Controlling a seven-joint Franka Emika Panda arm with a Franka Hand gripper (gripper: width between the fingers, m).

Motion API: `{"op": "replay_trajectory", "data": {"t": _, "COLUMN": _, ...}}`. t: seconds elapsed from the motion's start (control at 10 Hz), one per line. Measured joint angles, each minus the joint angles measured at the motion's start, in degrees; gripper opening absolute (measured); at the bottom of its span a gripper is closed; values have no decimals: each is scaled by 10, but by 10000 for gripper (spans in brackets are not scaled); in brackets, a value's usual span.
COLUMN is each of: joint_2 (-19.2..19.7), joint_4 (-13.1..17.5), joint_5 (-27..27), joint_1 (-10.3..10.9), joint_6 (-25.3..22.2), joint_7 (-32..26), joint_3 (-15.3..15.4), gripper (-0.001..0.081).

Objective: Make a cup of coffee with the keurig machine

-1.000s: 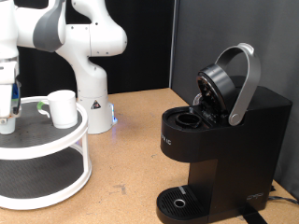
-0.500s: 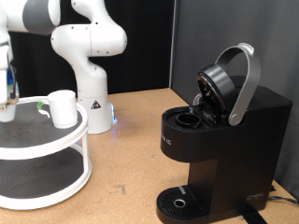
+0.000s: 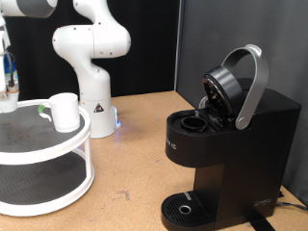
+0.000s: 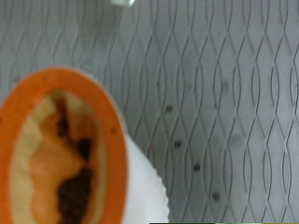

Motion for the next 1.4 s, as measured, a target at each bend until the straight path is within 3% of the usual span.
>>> {"op": "replay_trajectory", "data": {"t": 0.2, "joint_2": 1, "joint_4": 12, "joint_5": 58, "joint_1": 20, "joint_6": -23, "joint_7": 16, "joint_3": 4, "gripper": 84}}
{"op": "replay_trajectory", "data": {"t": 0.4, "joint_2": 3, "joint_4": 43, "joint_5": 126, "joint_1": 51, "joint_6": -51, "joint_7": 25, "joint_3": 8, "gripper": 84}}
{"op": "replay_trajectory", "data": {"t": 0.7, "joint_2": 4, "joint_4": 68, "joint_5": 223, "joint_1": 100, "joint_6": -50, "joint_7": 35, "joint_3": 10, "gripper": 84}}
{"op": "replay_trajectory", "data": {"t": 1.0, "joint_2": 7, "joint_4": 69, "joint_5": 254, "joint_1": 108, "joint_6": -52, "joint_7": 37, "joint_3": 7, "gripper": 84}}
{"op": "replay_trajectory", "data": {"t": 1.2, "joint_2": 7, "joint_4": 73, "joint_5": 342, "joint_1": 126, "joint_6": -62, "joint_7": 14, "joint_3": -14, "gripper": 84}}
{"op": "replay_trajectory", "data": {"t": 1.4, "joint_2": 12, "joint_4": 87, "joint_5": 390, "joint_1": 152, "joint_6": -87, "joint_7": 35, "joint_3": -13, "gripper": 84}}
